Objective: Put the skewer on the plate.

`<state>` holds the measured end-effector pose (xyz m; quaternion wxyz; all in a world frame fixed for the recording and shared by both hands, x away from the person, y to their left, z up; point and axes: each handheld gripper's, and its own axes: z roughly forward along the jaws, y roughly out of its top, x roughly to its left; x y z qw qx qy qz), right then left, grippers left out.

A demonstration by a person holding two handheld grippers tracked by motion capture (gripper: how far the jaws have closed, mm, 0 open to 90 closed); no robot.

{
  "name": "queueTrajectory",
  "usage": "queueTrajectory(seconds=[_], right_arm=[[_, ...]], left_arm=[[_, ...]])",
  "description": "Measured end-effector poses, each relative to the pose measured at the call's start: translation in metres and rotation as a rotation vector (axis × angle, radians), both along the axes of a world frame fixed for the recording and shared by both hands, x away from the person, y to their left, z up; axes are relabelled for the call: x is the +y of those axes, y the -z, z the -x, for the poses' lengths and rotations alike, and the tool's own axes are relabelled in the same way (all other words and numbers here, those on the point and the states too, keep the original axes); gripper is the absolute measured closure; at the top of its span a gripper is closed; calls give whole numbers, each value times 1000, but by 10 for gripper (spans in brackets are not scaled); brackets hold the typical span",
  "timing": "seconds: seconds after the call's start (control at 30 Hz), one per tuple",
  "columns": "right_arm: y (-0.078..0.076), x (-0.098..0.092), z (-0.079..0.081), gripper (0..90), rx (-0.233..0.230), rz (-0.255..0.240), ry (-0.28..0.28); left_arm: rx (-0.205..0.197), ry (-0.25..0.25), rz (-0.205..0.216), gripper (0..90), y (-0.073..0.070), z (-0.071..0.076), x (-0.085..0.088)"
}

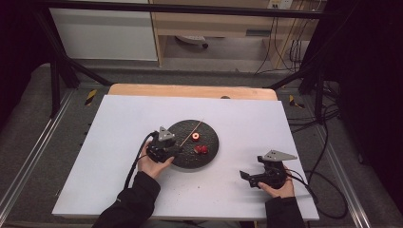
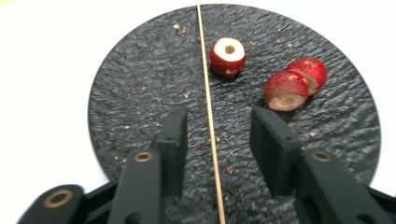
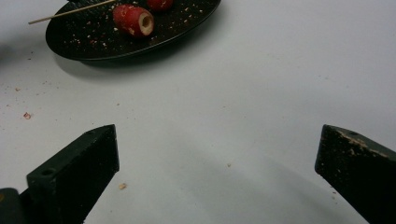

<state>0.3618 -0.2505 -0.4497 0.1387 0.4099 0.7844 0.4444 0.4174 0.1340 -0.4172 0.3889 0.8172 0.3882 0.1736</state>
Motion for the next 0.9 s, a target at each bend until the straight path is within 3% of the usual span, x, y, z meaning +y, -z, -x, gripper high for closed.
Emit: queueTrajectory(seconds=[0.3,0.47,0.73,0.9], right_arm=[[0,0,0,9,1,1,0],[0,0,0,9,-1,3,-2],[0,0,0,8,4,5,-5],[2,1,1,8,8,11,-8]], left_arm=[[4,67,-8,295,-8,14,26],[10,100,-32,170,-5,25,44],[10,70,-34,80,5,42,80],[3,37,3,60,12,51,101]])
